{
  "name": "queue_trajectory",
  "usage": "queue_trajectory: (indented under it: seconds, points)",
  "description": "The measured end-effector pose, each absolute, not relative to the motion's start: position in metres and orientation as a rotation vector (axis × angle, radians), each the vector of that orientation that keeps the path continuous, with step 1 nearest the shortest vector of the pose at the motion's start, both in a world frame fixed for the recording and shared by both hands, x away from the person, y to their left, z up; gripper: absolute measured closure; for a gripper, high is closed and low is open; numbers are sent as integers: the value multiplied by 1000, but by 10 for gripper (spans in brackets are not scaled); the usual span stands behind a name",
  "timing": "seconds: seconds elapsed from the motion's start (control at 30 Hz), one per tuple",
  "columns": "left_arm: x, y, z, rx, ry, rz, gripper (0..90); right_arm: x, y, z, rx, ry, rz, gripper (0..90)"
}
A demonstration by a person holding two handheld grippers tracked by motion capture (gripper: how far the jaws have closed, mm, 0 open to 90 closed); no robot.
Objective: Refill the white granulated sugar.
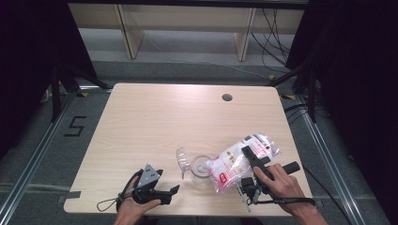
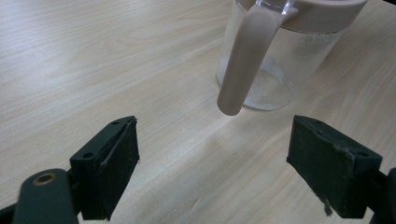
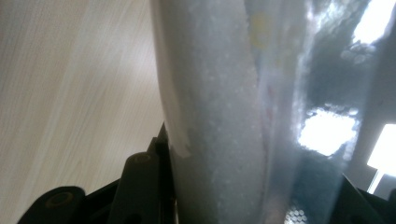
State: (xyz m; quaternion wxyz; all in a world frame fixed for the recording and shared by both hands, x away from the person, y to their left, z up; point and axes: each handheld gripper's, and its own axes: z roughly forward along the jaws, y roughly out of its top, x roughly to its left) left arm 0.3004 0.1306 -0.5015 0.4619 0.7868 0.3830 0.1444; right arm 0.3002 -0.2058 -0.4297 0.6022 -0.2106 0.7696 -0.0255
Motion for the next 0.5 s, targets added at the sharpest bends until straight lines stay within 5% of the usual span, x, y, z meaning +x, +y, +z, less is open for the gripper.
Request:
queue_trajectory:
  seconds: [0.5]
  points:
    - [300,131,-501,1938,940,355,158,302,-206,-431,-455,1794,-49,601]
